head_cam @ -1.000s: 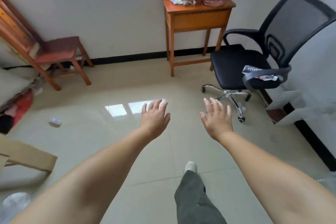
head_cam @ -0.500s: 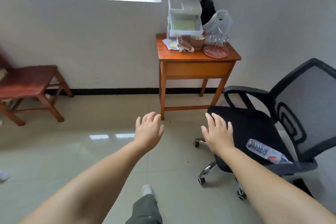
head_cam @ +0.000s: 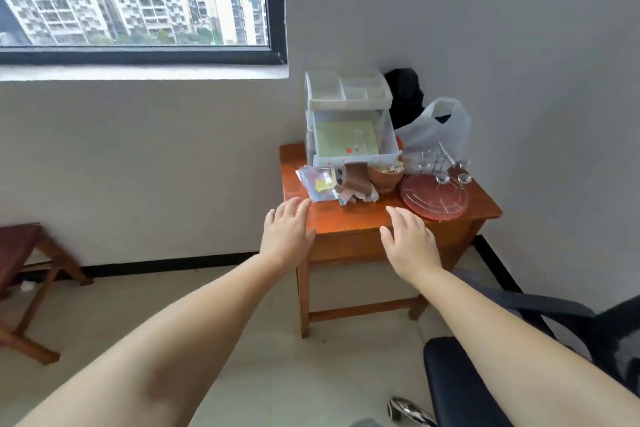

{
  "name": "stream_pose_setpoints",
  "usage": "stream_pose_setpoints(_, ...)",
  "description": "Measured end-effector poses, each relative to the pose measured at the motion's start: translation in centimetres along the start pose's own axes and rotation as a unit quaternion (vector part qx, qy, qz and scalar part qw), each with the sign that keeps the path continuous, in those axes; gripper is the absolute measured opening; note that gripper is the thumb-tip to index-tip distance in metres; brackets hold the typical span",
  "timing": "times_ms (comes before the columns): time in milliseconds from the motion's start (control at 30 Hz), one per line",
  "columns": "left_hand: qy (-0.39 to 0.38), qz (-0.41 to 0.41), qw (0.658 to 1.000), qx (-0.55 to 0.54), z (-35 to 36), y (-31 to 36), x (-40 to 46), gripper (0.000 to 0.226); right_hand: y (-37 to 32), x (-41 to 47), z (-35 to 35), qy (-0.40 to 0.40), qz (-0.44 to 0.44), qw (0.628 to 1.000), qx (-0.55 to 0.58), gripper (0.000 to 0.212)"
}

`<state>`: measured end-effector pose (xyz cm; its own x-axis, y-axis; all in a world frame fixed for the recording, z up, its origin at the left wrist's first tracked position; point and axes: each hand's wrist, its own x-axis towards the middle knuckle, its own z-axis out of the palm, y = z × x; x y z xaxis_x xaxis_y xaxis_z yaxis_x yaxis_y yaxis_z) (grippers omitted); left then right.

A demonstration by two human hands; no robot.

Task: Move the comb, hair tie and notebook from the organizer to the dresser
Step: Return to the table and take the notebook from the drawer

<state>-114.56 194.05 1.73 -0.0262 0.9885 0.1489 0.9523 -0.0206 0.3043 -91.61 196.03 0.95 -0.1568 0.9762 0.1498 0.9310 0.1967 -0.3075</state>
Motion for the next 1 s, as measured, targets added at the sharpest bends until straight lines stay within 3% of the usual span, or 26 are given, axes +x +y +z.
stream_pose_setpoints(233,-0.005,-0.047,0.998,-0.048,1.9,-0.6,11.5,0.058,-0.9,15.7,0.1,-0.003,-0.011,0.993,0.115,0.047)
stream_pose_setpoints(300,-0.003,-0.083,0.995,-0.061,3.9,-0.5,19.5,0.059,0.3,25.4,0.7,-0.032,-0.010,0.992,0.121,0.047)
stream_pose_setpoints(533,0.005,-0.103,0.989,-0.107,5.7,-1.0,23.3,0.053,0.8,32.5,3.6,-0.127,0.144,0.968,0.164,0.056)
stream_pose_setpoints(700,0.004,-0.065,0.994,-0.087,5.9,-2.0,24.1,0.047,0.9,34.4,3.8,-0.069,0.267,0.926,0.258,0.033)
stream_pose_setpoints(833,0.004,-0.061,0.993,-0.102,5.3,-1.7,24.1,0.056,0.9,34.5,3.0,-0.087,0.238,0.862,0.439,0.030)
stream_pose_setpoints(1000,0.012,-0.083,0.982,-0.168,4.8,-1.6,24.0,0.062,2.0,33.2,-1.2,-0.070,0.166,0.838,0.516,0.012)
